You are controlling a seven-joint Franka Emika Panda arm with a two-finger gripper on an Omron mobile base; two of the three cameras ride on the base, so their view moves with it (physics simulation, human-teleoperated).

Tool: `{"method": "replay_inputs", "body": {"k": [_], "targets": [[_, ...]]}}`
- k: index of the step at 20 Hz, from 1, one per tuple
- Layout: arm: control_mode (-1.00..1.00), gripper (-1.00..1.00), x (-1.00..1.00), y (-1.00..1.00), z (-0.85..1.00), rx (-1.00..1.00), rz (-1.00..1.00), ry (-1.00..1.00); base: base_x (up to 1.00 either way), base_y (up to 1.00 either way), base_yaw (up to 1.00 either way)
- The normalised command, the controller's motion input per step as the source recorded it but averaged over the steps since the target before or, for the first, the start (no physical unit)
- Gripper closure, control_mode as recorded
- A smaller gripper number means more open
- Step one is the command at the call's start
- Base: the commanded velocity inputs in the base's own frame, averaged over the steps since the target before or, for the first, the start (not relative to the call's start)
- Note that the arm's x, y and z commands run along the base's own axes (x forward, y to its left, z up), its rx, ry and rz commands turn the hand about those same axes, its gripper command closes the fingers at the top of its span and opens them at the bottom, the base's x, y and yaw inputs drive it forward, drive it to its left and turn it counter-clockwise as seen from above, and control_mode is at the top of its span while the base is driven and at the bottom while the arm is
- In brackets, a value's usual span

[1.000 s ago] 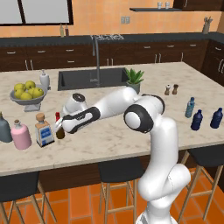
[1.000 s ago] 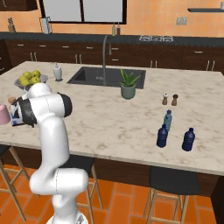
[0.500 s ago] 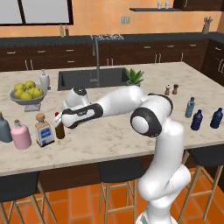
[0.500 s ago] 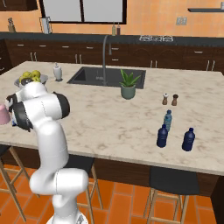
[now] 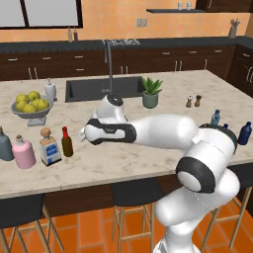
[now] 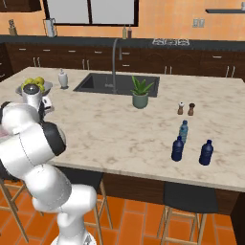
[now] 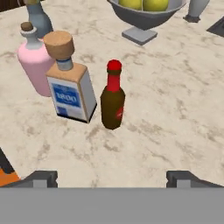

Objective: Move the plastic bottles in the middle to the plastics group, and the glass bottles in the middle to the glass group.

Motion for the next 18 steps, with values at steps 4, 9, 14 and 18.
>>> {"method": "replay_inputs", "body": {"k": [4, 9, 14, 18], "targets": [[-1.00, -1.00, -0.67, -0.97, 0.28, 0.02, -0.20, 0.02, 0.00, 0.00, 0.00], [-1.00, -1.00, -0.57, -0.77, 0.51, 0.00, -0.21, 0.03, 0.00, 0.00, 0.00], [-1.00, -1.00, -0.46, -0.53, 0.83, -0.01, -0.27, 0.00, 0.00, 0.00, 0.00], [-1.00, -1.00, -0.21, -0.85, 0.01, -0.01, -0.32, 0.17, 0.00, 0.00, 0.00]]}}
